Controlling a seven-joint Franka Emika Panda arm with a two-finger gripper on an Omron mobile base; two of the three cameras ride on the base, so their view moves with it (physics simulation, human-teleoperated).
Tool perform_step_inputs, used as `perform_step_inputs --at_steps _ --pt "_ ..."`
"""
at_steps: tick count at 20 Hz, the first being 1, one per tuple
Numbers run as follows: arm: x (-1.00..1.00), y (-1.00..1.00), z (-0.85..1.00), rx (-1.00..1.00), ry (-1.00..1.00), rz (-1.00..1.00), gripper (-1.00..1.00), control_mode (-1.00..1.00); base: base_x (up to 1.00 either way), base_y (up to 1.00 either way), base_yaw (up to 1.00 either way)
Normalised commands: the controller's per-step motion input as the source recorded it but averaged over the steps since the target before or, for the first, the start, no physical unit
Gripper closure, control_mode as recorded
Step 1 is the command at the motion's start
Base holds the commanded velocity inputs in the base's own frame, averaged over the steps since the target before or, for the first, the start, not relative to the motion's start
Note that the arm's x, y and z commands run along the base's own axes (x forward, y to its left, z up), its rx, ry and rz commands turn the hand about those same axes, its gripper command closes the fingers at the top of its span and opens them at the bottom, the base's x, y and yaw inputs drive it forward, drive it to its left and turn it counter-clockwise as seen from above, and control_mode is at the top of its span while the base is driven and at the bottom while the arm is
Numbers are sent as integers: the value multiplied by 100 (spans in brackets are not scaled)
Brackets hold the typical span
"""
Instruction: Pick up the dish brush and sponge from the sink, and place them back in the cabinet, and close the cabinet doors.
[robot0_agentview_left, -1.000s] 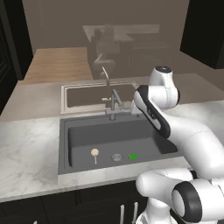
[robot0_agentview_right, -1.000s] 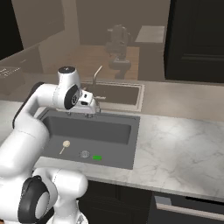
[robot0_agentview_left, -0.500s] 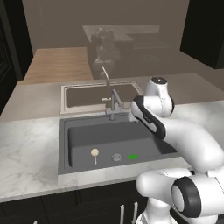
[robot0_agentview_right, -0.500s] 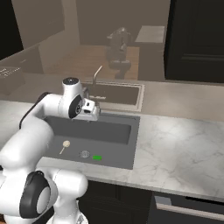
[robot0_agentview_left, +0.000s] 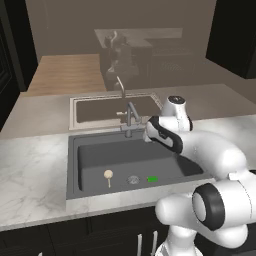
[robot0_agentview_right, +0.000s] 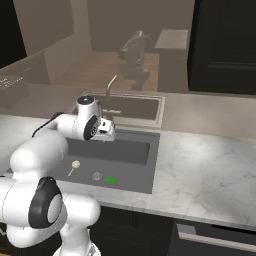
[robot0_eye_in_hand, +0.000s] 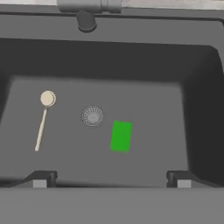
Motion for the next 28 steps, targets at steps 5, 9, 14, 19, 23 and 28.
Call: perform_step_inputs --at_steps 5,9,14,19,23,28 --pt "25 -1 -28 0 0 0 -100 -100 0 0 0" --pt "23 0 -28 0 0 0 -100 -100 0 0 0" --pt "18 0 -30 0 0 0 -100 -100 0 0 0" --pt "14 0 -25 0 0 0 -100 -100 0 0 0" --pt "6 -3 -21 0 0 0 -100 -100 0 0 0" --pt "4 0 -21 0 0 0 -100 -100 0 0 0"
